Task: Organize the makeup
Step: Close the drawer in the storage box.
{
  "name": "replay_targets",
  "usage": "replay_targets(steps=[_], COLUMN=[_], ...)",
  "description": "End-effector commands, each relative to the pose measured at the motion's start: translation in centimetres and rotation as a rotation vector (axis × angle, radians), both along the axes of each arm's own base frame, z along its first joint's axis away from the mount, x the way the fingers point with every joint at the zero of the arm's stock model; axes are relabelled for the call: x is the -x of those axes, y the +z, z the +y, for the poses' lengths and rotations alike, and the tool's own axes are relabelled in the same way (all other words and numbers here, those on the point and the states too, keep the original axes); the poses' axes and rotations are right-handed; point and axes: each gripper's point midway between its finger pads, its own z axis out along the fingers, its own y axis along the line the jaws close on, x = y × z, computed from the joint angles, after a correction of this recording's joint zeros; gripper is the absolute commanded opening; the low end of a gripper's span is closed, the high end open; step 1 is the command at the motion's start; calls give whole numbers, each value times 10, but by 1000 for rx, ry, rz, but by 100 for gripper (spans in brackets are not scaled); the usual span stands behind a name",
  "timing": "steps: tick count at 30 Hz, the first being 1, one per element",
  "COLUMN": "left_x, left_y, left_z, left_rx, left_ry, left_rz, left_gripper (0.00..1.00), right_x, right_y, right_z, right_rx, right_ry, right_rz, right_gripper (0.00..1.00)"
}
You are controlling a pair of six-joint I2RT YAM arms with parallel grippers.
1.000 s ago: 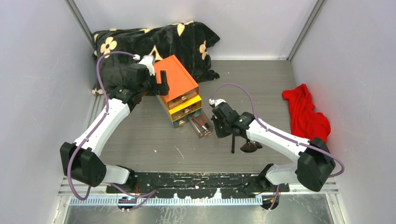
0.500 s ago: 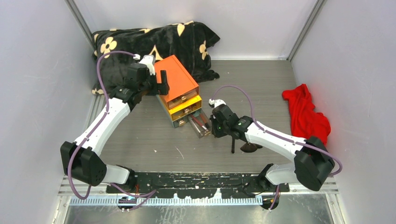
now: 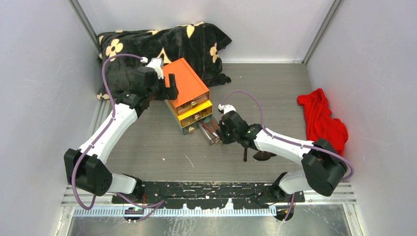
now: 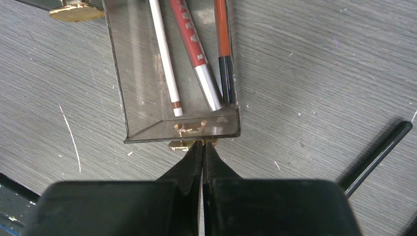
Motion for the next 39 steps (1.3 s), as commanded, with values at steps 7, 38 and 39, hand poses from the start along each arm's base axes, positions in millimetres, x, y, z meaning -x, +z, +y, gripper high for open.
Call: replay_targets(steps=[7,38,39], left_x=[1,-29,-30], left_y=[-11,38,37], left_z=[6,-16,-19], left_rx=[-30,-20,-14], left_ry=[8,-106,-114], left_rz=[16,-86,-85], left_gripper=[88,62,60], right_x=[-24,-22,-22], right_y=[13,-4,-4], right_z=[12,13,13], right_rx=[-33,2,3], right_ry=[-19,-8,-8], right_rz=[-99,-55,-54], right_gripper=[1,1,1])
